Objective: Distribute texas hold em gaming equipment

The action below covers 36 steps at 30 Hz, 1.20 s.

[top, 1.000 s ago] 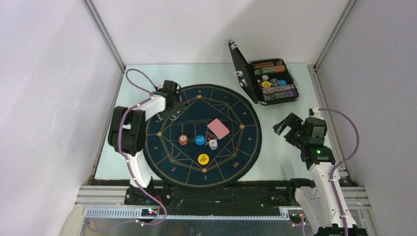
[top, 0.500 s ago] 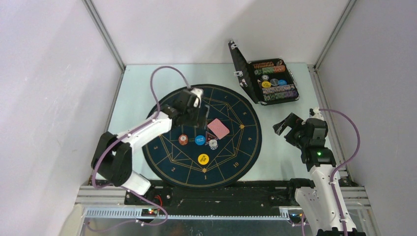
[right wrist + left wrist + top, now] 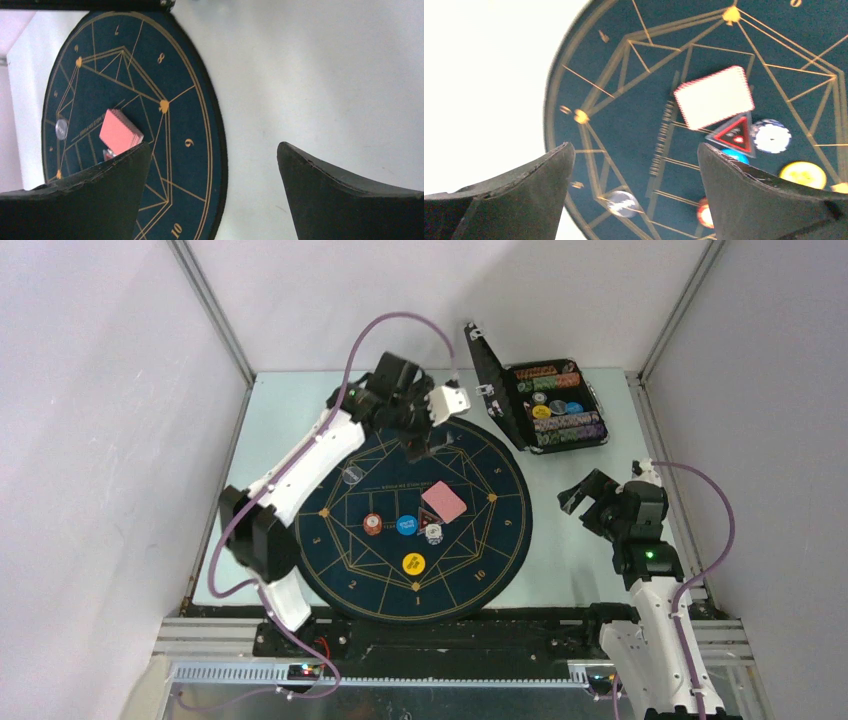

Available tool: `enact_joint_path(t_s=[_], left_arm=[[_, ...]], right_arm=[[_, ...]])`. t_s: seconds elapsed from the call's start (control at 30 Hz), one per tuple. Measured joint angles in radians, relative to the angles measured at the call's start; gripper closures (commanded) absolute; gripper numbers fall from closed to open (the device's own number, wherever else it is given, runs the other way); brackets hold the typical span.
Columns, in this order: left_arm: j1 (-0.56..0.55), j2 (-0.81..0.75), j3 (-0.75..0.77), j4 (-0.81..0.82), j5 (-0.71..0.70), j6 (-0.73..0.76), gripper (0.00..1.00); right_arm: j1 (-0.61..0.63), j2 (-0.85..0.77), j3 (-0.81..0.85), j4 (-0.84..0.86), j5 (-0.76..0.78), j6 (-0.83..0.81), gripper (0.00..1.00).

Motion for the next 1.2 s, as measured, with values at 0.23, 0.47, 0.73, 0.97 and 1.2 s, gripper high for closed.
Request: enact_joint_path(t_s=[0.23,0.47,0.73,0.97,1.2], left_arm=[[0.010,0.068,0.118,-0.206,0.036,0.324,0.00],[-0.019,-0.124,-0.422,-0.048,-0.057,0.321,0.00],[-0.042,-0.020,-0.454,0.147,-0.085,0.240,0.00],[-0.041,0.088,-0.444,0.161,-0.068,0.239,0.00],[-0.041,0.080,-0.468,0.145,-0.010,0.247,0.00]], right_arm=[[-0.001,-0.068,0.000,-0.038,0.185,0.000,0.00],[-0.003,-0.100,0.000,-0.060,0.298,-0.004,0.00],[-0.005,-0.076,0.000,-0.055,0.323,-0.005,0.00],[-0.005,-0.021,0.002,-0.055,0.339,-0.026,0.00],[-0.005,-0.017,0.005,-0.055,0.345,-0.035,0.00]])
